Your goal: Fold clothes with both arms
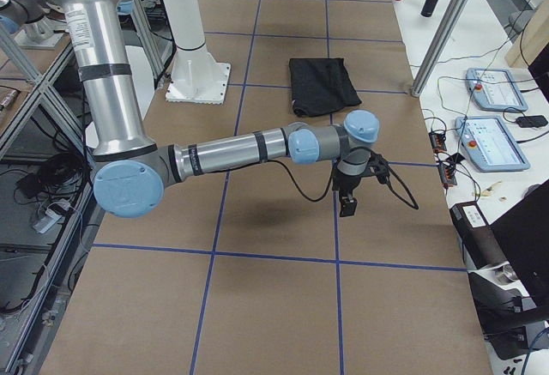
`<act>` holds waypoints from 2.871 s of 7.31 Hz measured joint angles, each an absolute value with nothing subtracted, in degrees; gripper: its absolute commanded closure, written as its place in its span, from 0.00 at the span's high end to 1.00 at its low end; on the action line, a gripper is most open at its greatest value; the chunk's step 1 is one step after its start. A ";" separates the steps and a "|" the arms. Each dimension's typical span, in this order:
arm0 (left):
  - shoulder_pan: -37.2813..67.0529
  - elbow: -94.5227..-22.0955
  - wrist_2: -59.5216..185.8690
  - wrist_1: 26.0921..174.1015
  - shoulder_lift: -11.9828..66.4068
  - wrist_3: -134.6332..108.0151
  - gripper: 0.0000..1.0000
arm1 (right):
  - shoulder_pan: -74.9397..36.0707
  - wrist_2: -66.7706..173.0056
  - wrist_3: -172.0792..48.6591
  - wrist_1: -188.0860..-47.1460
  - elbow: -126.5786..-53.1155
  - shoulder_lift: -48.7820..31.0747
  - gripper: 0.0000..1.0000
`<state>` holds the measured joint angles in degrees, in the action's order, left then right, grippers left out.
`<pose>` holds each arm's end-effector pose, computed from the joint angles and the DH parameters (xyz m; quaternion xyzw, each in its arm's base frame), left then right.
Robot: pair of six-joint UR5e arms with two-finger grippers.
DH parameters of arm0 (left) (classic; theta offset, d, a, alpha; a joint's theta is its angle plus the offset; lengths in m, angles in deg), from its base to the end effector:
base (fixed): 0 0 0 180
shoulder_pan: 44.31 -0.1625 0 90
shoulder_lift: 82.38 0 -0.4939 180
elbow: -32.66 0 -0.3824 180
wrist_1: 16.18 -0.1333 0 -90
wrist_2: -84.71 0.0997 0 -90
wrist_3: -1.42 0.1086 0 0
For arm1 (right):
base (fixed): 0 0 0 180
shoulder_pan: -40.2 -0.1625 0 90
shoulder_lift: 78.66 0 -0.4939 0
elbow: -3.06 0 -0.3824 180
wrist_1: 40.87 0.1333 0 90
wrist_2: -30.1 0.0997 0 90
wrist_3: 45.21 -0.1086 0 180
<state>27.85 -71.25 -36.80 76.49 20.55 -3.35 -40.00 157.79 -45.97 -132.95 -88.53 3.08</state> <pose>0.1061 -0.5795 0.5027 0.1889 0.3055 0.1746 0.9168 -0.0291 -0.5614 0.6575 0.0342 -0.3268 -0.0962 0.9396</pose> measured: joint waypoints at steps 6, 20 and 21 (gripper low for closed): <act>36.98 -63.13 -47.73 76.44 12.20 5.66 1.00 | -53.37 161.07 -34.93 -135.20 -95.04 17.61 0.99; 47.93 -67.91 -48.23 66.09 3.98 18.06 1.00 | -47.08 161.14 -45.55 -136.58 -99.70 16.61 1.00; 47.99 -68.49 -48.11 66.12 4.15 18.15 1.00 | -47.08 161.14 -45.56 -136.58 -99.74 16.61 1.00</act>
<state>47.99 -68.49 -48.11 66.12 4.15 18.15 -47.08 161.14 -45.56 -136.58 -99.74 16.61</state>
